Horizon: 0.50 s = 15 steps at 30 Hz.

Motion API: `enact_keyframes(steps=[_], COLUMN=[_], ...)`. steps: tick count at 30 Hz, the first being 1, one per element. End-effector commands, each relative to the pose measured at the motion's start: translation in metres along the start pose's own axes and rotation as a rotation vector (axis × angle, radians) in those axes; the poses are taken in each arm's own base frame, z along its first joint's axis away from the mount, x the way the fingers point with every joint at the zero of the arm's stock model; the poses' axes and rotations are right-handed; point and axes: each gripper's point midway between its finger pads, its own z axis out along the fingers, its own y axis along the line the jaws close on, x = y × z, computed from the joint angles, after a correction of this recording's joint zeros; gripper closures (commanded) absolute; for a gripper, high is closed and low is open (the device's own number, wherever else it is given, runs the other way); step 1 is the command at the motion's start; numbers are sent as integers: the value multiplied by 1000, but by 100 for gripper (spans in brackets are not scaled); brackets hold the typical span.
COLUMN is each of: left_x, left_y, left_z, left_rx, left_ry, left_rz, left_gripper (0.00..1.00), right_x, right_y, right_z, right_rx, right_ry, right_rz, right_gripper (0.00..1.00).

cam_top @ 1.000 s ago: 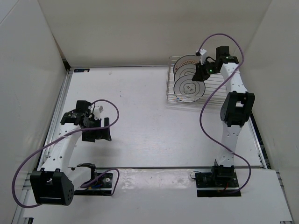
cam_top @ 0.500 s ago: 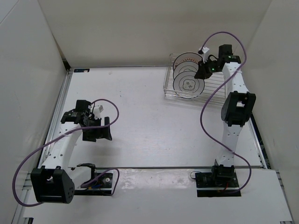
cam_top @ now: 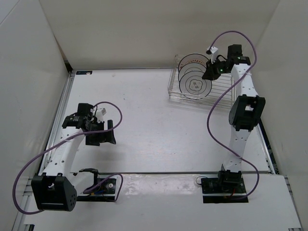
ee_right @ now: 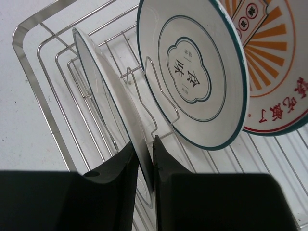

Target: Unload the plates from the dish rack

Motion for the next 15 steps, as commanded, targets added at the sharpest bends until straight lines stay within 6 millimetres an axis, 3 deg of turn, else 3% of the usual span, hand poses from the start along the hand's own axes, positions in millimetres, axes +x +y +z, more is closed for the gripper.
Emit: enact_keyframes(steps=[1,5,6,8,9,10,12,13,15], left_x=[-8,-4,-2,-2,1,0,4,5,9], left_y=[-6,-4,-6,-5,-5,-5,-5,-5,-4], left_z=[-5,-4,-4,-3,-2,-2,-1,-1,-1], left_rx=[30,25,30,27,31,31,30,31,32], left_ry=[-62,-60,-64,-69,-66,-71,-71,-70,-71], left_rz=[0,-10,-12,-15,-18,-20,-23,-27,-26], left_gripper=[0,0,0,0,0,0,0,0,0], right_x=[-66,-87,-84,-105,-88,-107,-115,-123,-124], right_y=[8,9,11,15,12,27,24,33,48], right_z=[-59,-76,-73,-89,-76,-97,-98,-107,-107], right_rx=[102,145,144,188,184,208,241,239,179], right_ry=[-120,-170,-167,-229,-222,-271,-340,-377,-386], right_rz=[-55,-60,-43,-65,-47,-74,-128,-113,-80], right_gripper=[100,100,100,100,100,100,100,100,100])
